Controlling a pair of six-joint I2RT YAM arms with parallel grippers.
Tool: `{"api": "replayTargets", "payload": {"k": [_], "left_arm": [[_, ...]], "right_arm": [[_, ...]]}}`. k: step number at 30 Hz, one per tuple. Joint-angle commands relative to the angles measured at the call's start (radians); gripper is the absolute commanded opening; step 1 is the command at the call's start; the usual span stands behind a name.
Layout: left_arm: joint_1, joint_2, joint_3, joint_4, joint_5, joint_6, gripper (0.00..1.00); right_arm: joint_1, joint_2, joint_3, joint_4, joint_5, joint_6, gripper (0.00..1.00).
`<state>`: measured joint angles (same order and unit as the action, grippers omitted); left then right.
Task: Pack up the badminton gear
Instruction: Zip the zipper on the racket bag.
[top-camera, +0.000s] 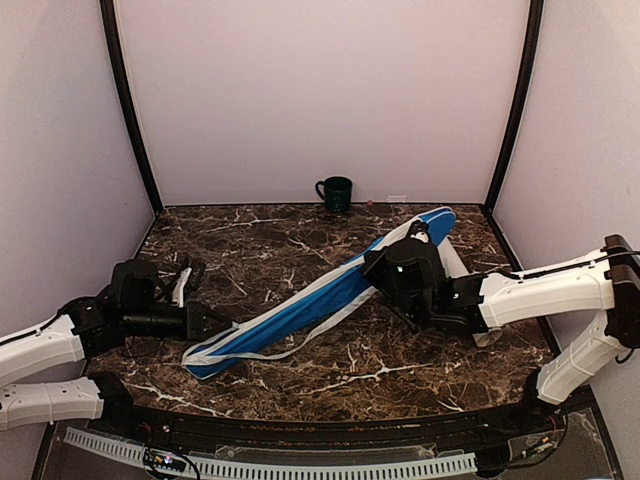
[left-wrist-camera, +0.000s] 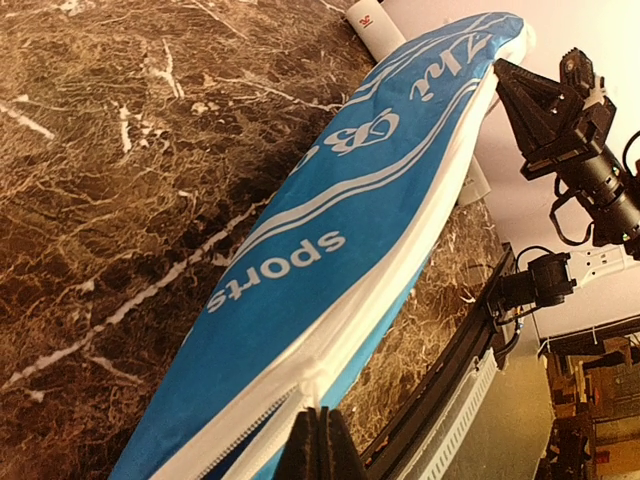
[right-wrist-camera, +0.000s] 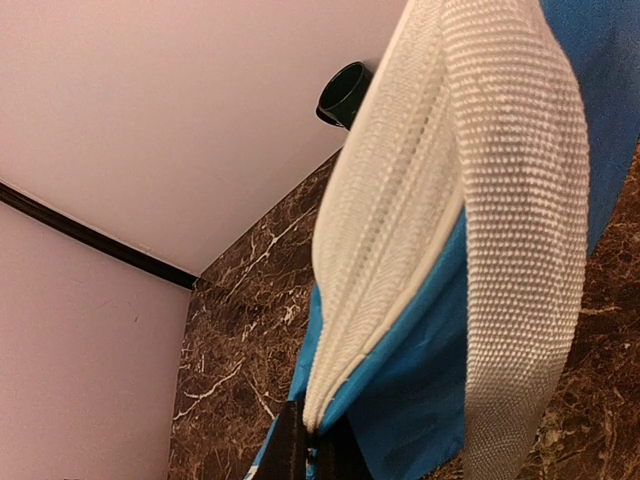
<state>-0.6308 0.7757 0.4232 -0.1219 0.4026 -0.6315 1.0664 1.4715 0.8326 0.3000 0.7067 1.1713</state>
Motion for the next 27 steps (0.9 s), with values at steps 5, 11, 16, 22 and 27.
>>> {"api": "replayTargets", "payload": {"k": [5,11,16,22,27], "left_arm": [[0.056,-0.038,0.004,-0.224,-0.027,0.000,0.00],[0.063,-0.047,0.052,-0.352,-0.081,-0.044,0.00],[0.065,-0.039,0.103,-0.469,-0.104,-0.067,0.00],[0.068,-0.064,0.152,-0.627,-0.147,-0.090,0.00],[0.070,-0.097,0.143,-0.712,-0.158,-0.111,0.00]], "right_arm": [[-0.023,0.001,0.044,0.089,0.086,-0.035,0.00],[-0.030,-0.003,0.036,0.092,0.102,-0.025,0.00],[-0.041,-0.005,0.033,0.105,0.097,-0.024,0.00],[-0.055,-0.005,0.018,0.133,0.083,-0.019,0.00],[-0.066,-0.002,0.011,0.142,0.068,-0.017,0.00]]}}
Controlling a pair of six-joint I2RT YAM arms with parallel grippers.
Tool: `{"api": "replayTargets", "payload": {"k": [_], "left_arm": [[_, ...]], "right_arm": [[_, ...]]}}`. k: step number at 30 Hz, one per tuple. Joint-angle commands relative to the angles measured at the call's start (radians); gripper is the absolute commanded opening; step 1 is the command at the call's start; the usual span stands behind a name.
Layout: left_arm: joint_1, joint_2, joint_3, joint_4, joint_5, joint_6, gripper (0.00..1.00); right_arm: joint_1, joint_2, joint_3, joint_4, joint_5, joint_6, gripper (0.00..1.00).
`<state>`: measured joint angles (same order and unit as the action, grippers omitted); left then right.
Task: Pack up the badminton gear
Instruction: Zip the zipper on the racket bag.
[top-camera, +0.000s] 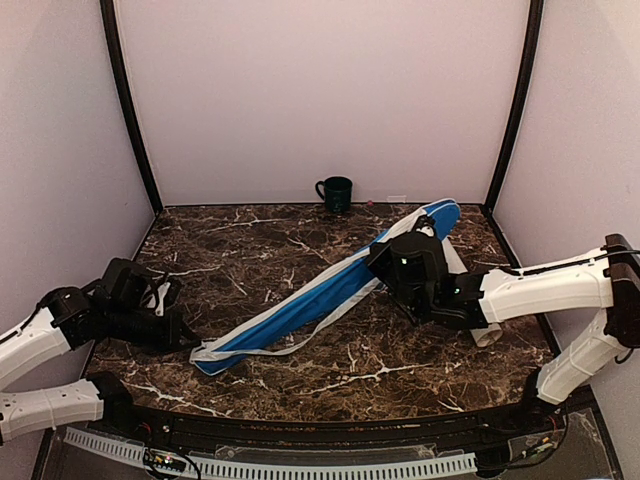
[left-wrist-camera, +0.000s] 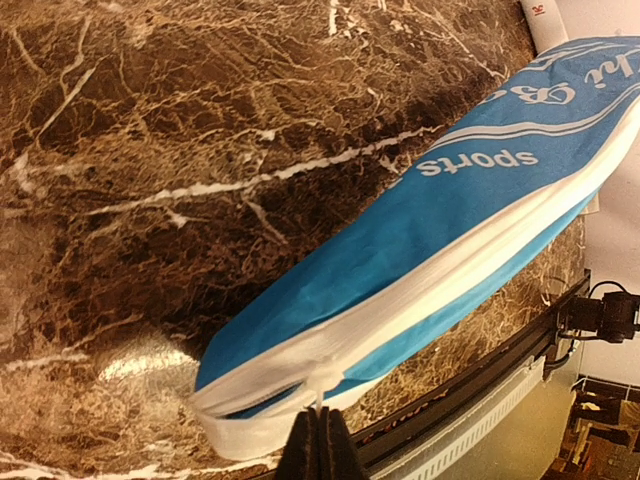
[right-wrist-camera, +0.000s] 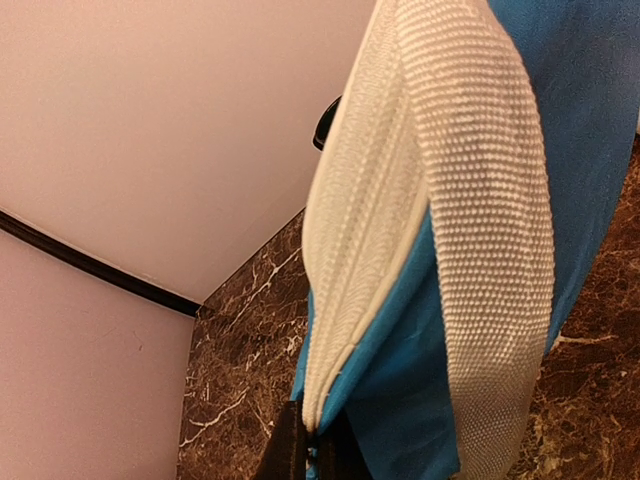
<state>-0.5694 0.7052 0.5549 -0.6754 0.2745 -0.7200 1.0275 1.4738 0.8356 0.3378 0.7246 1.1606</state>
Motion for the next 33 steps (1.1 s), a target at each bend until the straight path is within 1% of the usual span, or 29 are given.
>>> {"api": "replayTargets", "payload": {"k": [1,5,15,19,22,23,25,26,27,28,30,33], "left_arm": [[0.008,-0.033,0.015,-0.175,-0.037,-0.022,0.00],[0.009,-0.044,0.039,-0.235,-0.070,-0.011,0.00],[0.010,-0.044,0.060,-0.311,-0.083,0.015,0.00],[0.010,-0.052,0.058,-0.279,-0.063,0.022,0.00],[0.011,-0.061,0.047,-0.186,0.003,0.029,0.00],[0.010,-0.062,0.044,-0.156,0.024,0.031,0.05],[0.010,-0.058,0.043,-0.105,0.050,0.037,0.25],[0.010,-0.051,0.045,-0.089,0.051,0.041,0.37],[0.010,-0.045,0.051,-0.078,0.048,0.046,0.46],[0.010,-0.038,0.057,-0.067,0.046,0.053,0.53],[0.010,-0.020,0.066,-0.040,0.057,0.070,0.61],[0.010,0.016,0.067,0.027,0.104,0.087,0.65]], "right_arm": [[-0.029,-0.003,0.009,0.104,0.047,-0.006,0.00],[-0.035,-0.004,0.004,0.108,0.038,-0.004,0.00],[-0.044,-0.006,0.000,0.106,0.020,-0.020,0.00],[-0.045,-0.009,0.016,0.100,0.000,-0.061,0.00],[-0.046,-0.012,0.041,0.079,-0.029,-0.120,0.00],[-0.046,-0.017,0.049,0.067,-0.040,-0.137,0.00],[-0.046,-0.031,0.055,0.060,-0.066,-0.184,0.00],[-0.046,-0.038,0.060,0.055,-0.078,-0.206,0.00],[-0.046,-0.044,0.072,0.035,-0.088,-0.228,0.00],[-0.047,-0.051,0.088,-0.012,-0.094,-0.251,0.00],[-0.047,-0.067,0.128,-0.096,-0.101,-0.301,0.00],[-0.047,-0.109,0.157,-0.193,-0.086,-0.362,0.00]]}}
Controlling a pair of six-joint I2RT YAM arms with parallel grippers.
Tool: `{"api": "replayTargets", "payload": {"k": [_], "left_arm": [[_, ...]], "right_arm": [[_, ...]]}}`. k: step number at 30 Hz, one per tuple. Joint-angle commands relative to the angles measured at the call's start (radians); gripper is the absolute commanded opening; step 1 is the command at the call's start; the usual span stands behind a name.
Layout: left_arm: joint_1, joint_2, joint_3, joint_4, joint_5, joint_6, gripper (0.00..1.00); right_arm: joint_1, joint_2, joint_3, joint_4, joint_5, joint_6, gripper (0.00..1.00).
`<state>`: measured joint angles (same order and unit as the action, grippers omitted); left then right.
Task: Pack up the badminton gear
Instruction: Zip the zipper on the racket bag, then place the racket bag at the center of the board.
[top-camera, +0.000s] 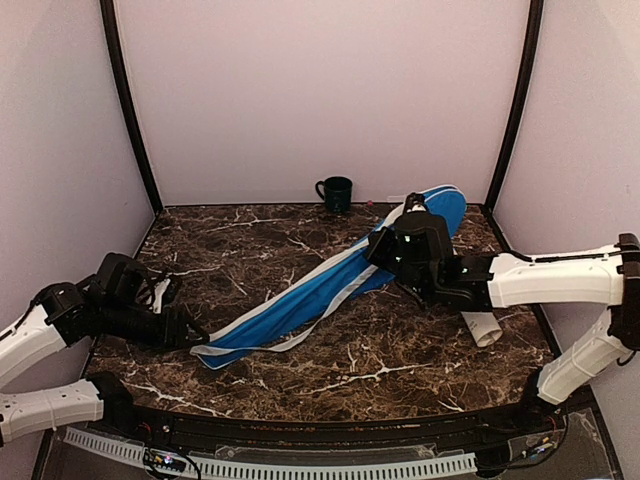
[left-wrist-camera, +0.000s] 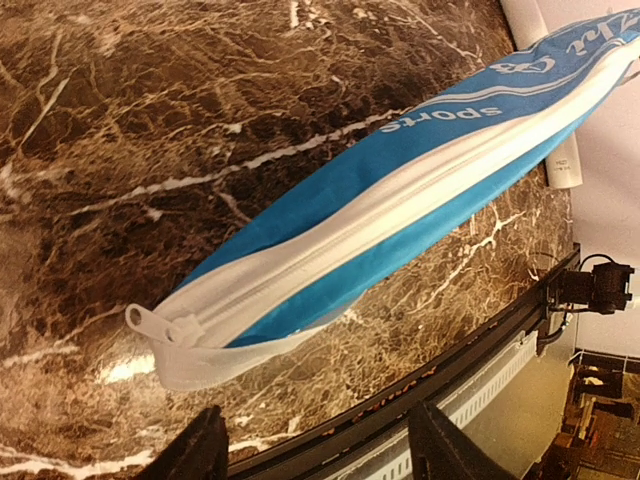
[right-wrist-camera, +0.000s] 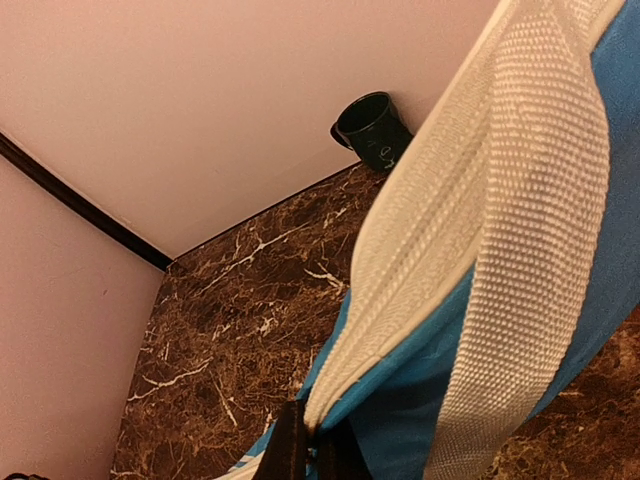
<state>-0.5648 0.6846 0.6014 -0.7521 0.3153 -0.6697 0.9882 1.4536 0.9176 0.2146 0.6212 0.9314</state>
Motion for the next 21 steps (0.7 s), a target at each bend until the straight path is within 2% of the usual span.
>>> {"api": "replayTargets", "payload": {"k": [1,6,11,16,18,21], "left_arm": [[0.006,0.047,0.017,0.131,0.086,0.042,0.65],[0.005,0.107,0.011,0.278,0.136,0.108,0.67],[0.005,0.208,0.035,0.485,0.238,0.196,0.68],[-0.006,0.395,0.088,0.664,0.345,0.249,0.70],[-0.026,0.467,0.121,0.676,0.326,0.286,0.70],[-0.044,0.531,0.151,0.690,0.298,0.326,0.72]], "right_arm": [[-0.008,-0.108,0.075,-0.096,0.025,-0.146,0.00],[-0.010,-0.199,0.077,-0.220,0.059,-0.202,0.00],[-0.011,-0.232,0.086,-0.257,0.039,-0.264,0.00],[-0.020,-0.179,0.173,-0.360,0.021,-0.351,0.00],[-0.023,-0.143,0.222,-0.415,0.020,-0.363,0.00],[-0.023,-0.110,0.228,-0.409,-0.016,-0.373,0.00]]}}
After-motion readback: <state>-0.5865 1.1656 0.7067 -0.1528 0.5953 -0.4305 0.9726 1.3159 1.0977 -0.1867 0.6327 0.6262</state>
